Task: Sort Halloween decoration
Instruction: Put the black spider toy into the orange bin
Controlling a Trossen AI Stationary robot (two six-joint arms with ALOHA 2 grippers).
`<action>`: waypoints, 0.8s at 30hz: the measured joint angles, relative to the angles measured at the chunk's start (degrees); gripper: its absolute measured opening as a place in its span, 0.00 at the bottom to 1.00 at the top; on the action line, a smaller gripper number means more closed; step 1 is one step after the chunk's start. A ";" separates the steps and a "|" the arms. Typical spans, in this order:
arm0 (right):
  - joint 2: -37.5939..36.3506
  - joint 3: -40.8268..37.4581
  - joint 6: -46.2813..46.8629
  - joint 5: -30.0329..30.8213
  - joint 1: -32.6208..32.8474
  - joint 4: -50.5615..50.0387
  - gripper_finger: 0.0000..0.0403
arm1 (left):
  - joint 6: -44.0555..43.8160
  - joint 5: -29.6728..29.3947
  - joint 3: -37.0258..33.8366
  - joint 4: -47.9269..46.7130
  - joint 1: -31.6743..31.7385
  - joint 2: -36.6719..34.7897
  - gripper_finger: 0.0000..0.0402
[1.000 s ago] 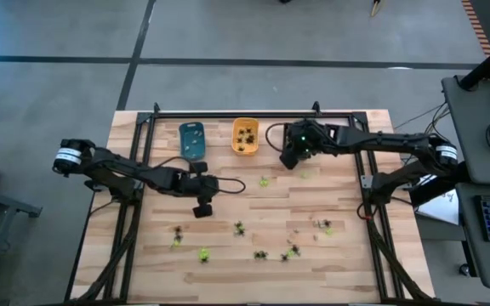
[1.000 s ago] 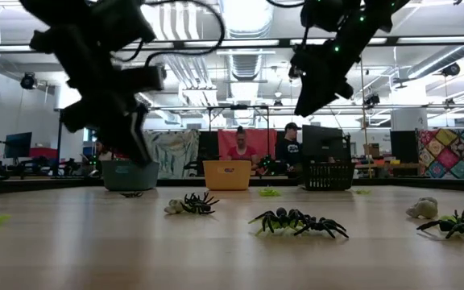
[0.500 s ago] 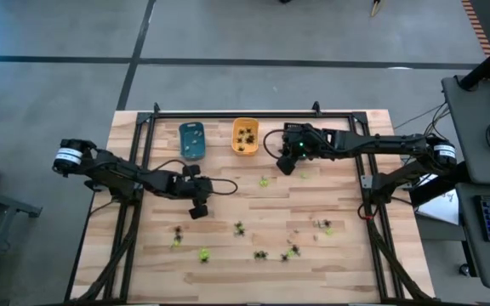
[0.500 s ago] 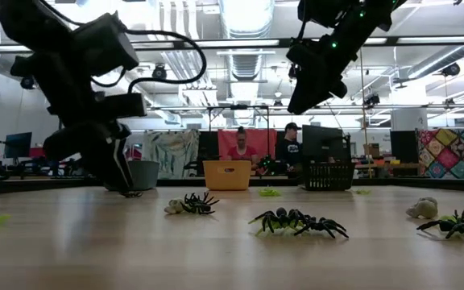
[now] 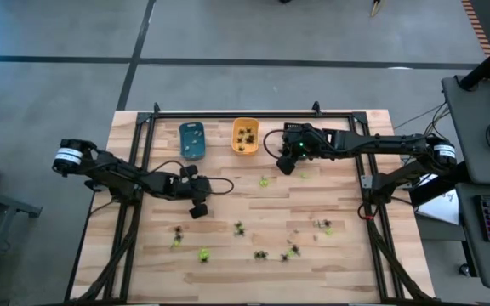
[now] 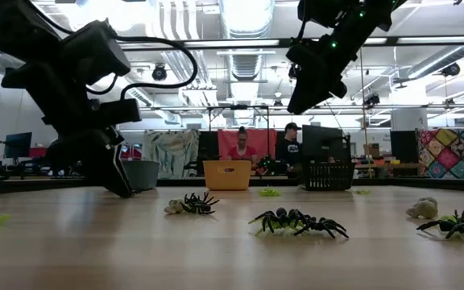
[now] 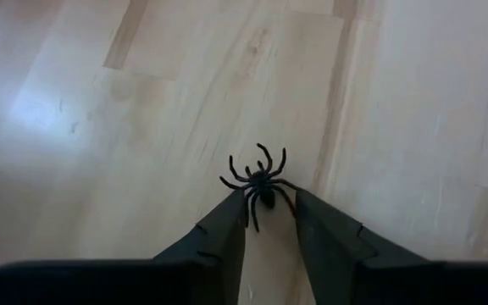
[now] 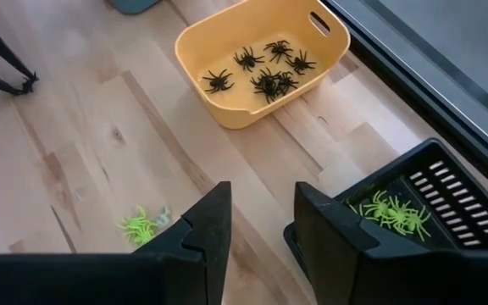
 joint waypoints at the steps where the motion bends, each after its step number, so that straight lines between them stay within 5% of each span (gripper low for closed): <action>1: 0.01 0.00 0.01 0.00 0.00 0.00 0.29 | 0.00 0.01 -0.01 0.00 0.00 0.00 0.20; 13: 0.02 0.00 0.02 -0.07 0.00 -0.02 0.29 | 1.29 -0.85 -0.01 -0.17 -0.07 0.00 0.18; 19: 0.02 0.00 0.02 -0.07 0.00 -0.02 0.29 | 3.74 -1.77 -0.03 -0.72 -0.15 0.00 0.02; 24: 0.02 0.00 0.01 -0.09 0.00 -0.04 0.29 | 3.74 -2.59 -0.03 -0.98 -0.22 0.00 0.01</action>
